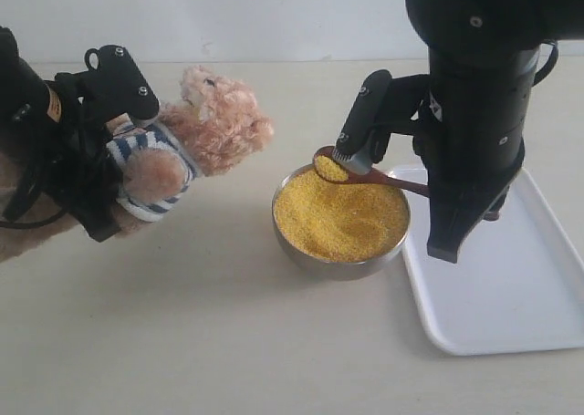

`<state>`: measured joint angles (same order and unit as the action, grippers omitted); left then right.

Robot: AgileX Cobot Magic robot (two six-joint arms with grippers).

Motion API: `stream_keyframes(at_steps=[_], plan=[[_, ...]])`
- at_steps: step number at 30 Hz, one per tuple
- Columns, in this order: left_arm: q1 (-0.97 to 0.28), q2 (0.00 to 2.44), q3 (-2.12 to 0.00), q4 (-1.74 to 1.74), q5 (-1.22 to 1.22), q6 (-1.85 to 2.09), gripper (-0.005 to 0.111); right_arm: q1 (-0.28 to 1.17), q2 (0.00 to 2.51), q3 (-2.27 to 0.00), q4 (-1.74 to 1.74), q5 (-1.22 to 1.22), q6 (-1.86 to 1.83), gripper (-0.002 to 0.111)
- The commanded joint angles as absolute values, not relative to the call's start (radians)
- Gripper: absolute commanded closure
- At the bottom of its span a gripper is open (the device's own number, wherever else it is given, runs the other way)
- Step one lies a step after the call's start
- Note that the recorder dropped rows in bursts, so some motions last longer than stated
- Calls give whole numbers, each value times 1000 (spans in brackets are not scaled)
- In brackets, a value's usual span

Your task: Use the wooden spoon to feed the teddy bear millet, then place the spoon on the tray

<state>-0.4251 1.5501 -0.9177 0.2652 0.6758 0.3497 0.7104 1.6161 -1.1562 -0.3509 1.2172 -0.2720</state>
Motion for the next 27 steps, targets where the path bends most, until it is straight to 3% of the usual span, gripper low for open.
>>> stream_keyframes(at_steps=[1,27], plan=[[-432,1553,-931,287,662,337,103,707,1604,-1171,-350,1221,-283,109],[-511,1622,-983,377,714,291,103,707,1604,-1171,-332,1221,-313,109]])
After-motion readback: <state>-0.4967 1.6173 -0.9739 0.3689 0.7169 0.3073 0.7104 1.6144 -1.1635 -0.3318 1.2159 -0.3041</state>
